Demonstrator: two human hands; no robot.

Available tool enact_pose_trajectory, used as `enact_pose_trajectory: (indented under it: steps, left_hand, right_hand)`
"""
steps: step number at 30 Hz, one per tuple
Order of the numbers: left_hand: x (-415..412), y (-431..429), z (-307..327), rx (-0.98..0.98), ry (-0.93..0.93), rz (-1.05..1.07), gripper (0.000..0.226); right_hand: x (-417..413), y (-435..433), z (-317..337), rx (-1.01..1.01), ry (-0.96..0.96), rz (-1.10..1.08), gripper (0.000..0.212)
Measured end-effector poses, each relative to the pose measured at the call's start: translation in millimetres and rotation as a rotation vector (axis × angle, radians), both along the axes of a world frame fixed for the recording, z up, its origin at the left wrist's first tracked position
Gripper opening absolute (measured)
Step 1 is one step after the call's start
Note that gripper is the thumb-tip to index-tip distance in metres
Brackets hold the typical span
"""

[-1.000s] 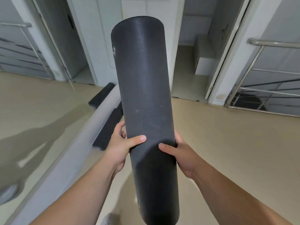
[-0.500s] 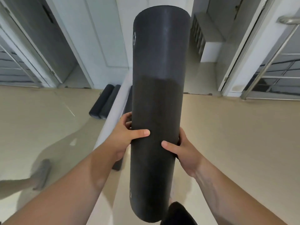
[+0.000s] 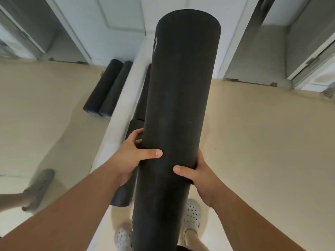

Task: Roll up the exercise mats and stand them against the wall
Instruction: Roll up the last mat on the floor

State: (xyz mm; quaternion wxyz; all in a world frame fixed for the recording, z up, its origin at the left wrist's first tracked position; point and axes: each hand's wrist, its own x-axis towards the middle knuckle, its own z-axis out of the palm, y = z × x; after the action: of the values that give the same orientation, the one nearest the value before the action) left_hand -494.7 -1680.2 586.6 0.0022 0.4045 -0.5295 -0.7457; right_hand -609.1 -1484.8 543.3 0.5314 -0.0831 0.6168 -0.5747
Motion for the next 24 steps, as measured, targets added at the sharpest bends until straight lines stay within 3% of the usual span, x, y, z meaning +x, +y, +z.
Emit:
enact_pose_trajectory:
  steps: [7, 13, 17, 24]
  left_hand:
    - [-33, -77, -253, 0.214, -0.058, 0.008, 0.1]
    - [-2, -74, -468, 0.368, -0.207, 0.089, 0.082]
    - [14, -63, -555, 0.427, -0.273, 0.034, 0.071]
    - [11, -89, -632, 0.421, -0.331, -0.014, 0.065]
  right_hand:
    - [-8, -81, -228, 0.156, 0.037, -0.155, 0.09]
    - [31, -86, -416, 0.352, -0.028, -0.206, 0.112]
    - [45, -68, -494, 0.382, -0.058, -0.131, 0.121]
    - [50, -83, -578, 0.329, -0.137, -0.059, 0.136]
